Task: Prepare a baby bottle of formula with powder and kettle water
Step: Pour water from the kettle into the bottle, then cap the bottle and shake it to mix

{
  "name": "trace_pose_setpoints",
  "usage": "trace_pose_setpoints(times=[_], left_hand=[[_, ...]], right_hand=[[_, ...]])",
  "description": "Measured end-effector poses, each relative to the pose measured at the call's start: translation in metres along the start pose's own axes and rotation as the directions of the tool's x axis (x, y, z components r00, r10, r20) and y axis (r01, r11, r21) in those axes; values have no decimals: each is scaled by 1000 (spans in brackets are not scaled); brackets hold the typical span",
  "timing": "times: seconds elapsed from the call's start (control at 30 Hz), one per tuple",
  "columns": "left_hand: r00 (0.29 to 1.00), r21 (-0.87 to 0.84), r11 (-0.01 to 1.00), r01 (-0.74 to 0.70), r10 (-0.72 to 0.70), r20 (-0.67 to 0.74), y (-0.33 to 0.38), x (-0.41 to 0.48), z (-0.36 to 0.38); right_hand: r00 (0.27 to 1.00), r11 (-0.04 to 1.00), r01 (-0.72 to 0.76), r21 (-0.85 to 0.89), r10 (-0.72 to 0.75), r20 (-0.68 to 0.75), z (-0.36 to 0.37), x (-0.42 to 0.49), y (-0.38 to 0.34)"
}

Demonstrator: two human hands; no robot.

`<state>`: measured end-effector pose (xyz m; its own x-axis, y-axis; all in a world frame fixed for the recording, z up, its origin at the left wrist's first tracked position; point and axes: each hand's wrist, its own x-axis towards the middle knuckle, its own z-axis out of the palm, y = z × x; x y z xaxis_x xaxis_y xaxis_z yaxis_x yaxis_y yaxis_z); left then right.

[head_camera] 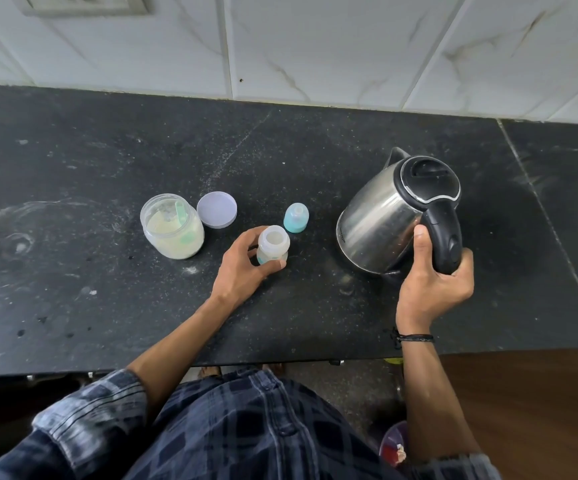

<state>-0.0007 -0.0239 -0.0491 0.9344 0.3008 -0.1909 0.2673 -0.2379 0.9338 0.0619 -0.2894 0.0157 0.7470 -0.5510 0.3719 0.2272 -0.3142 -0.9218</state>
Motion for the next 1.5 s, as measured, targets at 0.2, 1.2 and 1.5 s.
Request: trace_pose_setpoints(times=[0.2, 1.2, 1.5], left_hand=[[1000, -3, 1000, -5, 5, 6, -1, 1, 0], [998, 34, 999, -9, 7, 61, 5, 3, -4], [998, 47, 998, -31, 28, 56, 6, 2, -9]], right_hand=[[1000, 1000, -8, -28, 8, 8, -4, 4, 0], [678, 877, 471, -96, -290, 676, 76, -64, -32], [389, 825, 440, -355, 181, 903, 131, -35, 6]])
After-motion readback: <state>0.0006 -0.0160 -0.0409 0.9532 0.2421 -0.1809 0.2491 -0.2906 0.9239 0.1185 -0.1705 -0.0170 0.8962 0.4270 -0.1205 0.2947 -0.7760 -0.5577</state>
